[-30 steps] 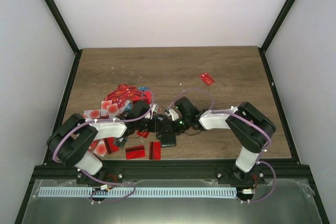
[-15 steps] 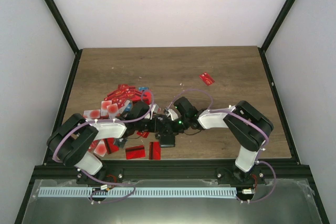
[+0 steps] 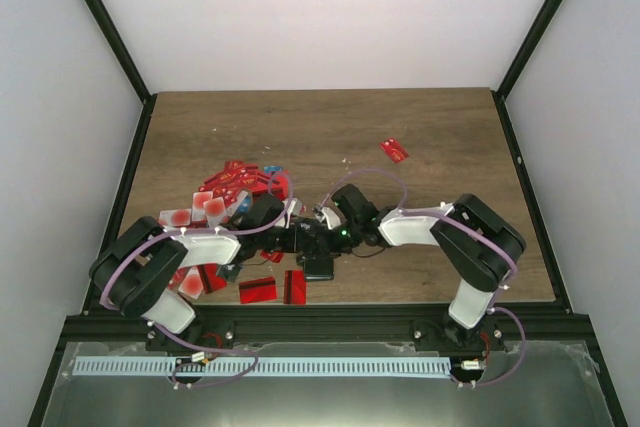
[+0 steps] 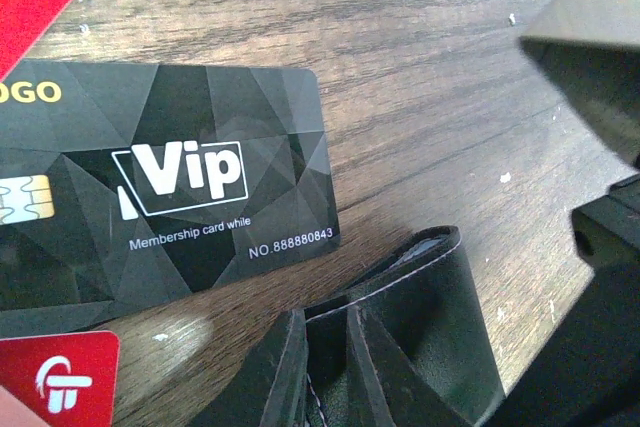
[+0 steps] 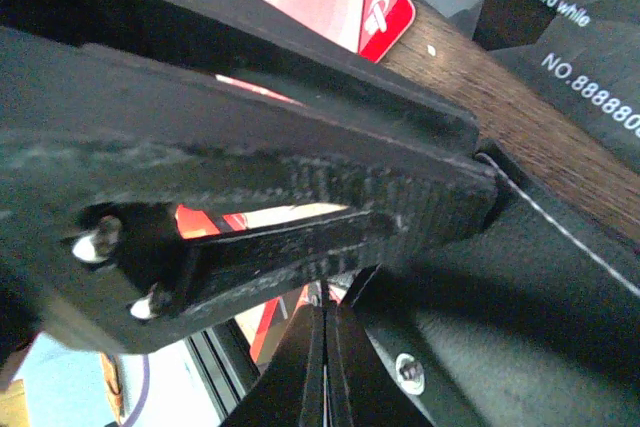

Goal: Put the credit cards into the card holder

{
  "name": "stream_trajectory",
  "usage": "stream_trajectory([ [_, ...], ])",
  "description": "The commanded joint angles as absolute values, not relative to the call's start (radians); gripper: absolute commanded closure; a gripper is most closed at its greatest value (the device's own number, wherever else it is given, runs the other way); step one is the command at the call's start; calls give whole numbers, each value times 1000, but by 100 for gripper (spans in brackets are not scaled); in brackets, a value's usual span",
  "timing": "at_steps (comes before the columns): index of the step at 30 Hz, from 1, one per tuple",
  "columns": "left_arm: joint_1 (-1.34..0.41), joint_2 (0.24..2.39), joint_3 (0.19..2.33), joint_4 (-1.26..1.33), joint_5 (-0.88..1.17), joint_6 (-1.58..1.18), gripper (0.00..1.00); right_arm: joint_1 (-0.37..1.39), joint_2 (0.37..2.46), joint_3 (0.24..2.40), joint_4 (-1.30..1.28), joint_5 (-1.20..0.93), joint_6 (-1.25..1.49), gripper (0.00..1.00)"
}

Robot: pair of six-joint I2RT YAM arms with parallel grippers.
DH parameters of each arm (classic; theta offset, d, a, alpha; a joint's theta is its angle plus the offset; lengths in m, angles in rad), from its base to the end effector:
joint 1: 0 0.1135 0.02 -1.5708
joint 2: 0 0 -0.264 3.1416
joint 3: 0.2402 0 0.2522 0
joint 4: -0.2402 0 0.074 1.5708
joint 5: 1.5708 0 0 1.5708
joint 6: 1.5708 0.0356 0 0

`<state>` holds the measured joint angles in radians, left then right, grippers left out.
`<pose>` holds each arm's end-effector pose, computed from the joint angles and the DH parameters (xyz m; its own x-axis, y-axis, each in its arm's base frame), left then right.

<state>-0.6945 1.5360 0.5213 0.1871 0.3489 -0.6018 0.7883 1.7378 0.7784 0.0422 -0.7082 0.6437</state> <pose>0.1949 -0.1782 0.1218 -0.9075 0.0635 -0.4153 0.3220 0.7400 -0.5906 0.2057 0.2398 0.1275 -0.9384 -0.2973 -0.1764 -0.3179 0.5419 0.7780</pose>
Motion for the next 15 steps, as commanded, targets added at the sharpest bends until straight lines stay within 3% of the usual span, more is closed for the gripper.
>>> stream_trajectory([
  [1,-698,1537,492,145,336,-609,85,796,1666,813,-17,-666,628,99],
  [15,-712,1467,446,133,302,-652,85,796,1591,780,-98,-558,634,99],
])
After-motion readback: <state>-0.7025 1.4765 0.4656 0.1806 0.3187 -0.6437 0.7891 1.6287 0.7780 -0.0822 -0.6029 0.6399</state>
